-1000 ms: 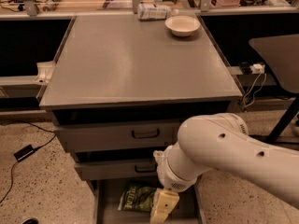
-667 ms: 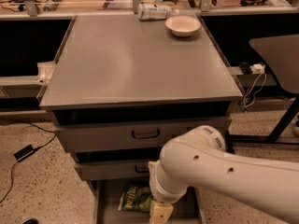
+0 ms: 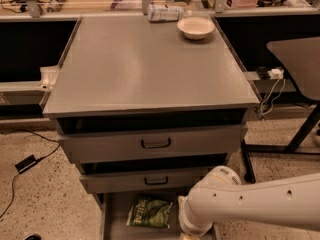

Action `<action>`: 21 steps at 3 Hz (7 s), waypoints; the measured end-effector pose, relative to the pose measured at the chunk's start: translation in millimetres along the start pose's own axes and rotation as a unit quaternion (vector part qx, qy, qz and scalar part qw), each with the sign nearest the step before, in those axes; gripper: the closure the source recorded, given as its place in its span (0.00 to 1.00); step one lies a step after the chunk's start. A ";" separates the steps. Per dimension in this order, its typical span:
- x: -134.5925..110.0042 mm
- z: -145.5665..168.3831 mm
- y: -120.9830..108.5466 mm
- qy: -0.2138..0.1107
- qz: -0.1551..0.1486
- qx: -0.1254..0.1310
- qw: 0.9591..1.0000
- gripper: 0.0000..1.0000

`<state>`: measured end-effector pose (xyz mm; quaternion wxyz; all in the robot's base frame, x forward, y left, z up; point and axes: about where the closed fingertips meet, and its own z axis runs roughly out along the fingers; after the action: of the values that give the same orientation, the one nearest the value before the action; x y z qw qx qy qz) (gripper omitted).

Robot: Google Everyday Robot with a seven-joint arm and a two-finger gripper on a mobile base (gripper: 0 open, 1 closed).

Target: Pick green jalapeno chip bag from bottom drawer and place on counter

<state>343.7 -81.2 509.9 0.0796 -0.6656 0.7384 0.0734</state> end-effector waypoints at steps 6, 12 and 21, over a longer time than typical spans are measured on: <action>2.0 208.8 -58.5 -0.186 -0.093 0.062 0.976 0.00; 15.5 309.0 -127.2 -0.312 0.071 0.149 0.936 0.00; 91.0 181.6 -148.5 -0.378 -0.030 0.219 0.899 1.00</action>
Offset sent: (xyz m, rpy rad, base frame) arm 0.0423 0.0106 -0.0552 0.1190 -0.0726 0.0914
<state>485.9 -146.0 312.5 0.4982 -0.5758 0.6299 0.1535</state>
